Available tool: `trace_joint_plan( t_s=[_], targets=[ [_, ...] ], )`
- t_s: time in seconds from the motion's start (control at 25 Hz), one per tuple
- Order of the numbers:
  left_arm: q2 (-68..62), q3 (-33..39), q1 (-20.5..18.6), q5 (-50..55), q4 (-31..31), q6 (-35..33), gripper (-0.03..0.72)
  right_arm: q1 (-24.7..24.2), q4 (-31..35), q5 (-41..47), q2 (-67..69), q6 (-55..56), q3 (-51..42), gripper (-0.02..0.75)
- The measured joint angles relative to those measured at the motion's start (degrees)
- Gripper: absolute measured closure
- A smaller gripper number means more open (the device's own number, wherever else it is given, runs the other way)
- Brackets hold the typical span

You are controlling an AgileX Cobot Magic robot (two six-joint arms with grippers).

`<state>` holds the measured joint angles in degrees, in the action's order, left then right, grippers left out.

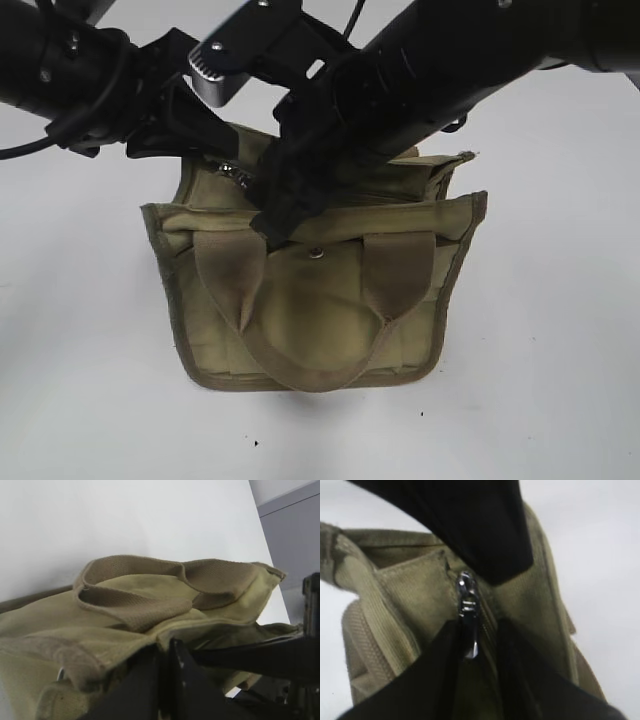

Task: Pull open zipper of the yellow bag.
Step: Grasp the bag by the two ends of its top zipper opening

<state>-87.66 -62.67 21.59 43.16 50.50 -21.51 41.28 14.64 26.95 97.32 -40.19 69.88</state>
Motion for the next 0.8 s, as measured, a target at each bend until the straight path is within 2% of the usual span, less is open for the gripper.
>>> trace_joint_plan(
  t_s=[0.64,0.72,0.8],
  targets=[
    [0.6,0.1,0.0,0.9,0.5,0.0,0.681,1.0,0.9,-0.1,0.2,0.4,0.0,0.549],
    [0.6,0.1,0.0,1.0,0.6,0.0,0.681,1.0,0.9,-0.1,0.3,0.4,0.0,0.597],
    [0.6,0.1,0.0,1.1,0.7,0.0,0.681,1.0,0.9,-0.2,0.3,0.4,0.0,0.677]
  ],
)
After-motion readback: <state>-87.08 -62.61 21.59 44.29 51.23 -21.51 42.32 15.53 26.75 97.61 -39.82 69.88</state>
